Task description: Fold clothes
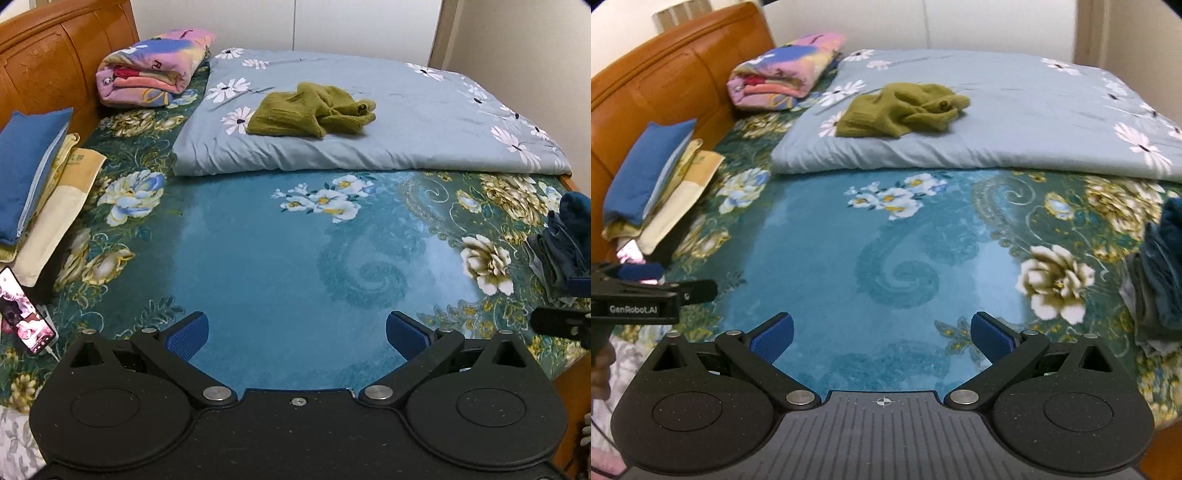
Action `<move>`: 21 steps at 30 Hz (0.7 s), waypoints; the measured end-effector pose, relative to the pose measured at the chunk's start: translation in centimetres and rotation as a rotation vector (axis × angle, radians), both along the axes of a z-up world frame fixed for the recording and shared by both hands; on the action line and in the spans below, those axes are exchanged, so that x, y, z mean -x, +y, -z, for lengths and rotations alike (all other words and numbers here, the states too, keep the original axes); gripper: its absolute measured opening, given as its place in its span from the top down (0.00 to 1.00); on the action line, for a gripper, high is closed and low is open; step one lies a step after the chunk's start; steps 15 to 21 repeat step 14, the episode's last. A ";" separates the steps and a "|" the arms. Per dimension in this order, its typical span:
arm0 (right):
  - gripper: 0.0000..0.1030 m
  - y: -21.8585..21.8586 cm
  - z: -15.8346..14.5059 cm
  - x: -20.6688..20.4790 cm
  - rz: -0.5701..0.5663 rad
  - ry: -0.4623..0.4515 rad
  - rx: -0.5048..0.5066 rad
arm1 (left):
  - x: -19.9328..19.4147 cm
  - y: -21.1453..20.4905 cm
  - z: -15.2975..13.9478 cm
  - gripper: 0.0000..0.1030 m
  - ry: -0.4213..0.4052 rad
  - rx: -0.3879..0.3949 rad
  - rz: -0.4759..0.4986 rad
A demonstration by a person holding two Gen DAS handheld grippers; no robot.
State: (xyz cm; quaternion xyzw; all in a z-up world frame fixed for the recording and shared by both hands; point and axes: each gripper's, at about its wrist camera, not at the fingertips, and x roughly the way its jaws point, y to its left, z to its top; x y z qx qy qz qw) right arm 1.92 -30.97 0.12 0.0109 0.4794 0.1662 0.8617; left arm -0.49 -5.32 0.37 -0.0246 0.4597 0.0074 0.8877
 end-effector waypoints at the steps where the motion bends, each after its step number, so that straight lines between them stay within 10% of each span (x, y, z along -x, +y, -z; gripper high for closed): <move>1: 0.00 0.1 -0.1 0.1 0.004 -0.001 0.004 | 0.1 0.3 0.0 0.02 0.000 0.006 0.004; 21: 0.00 0.6 -1.2 -1.3 -0.059 -0.028 -0.007 | -0.8 0.9 -1.1 0.02 -0.028 0.018 -0.040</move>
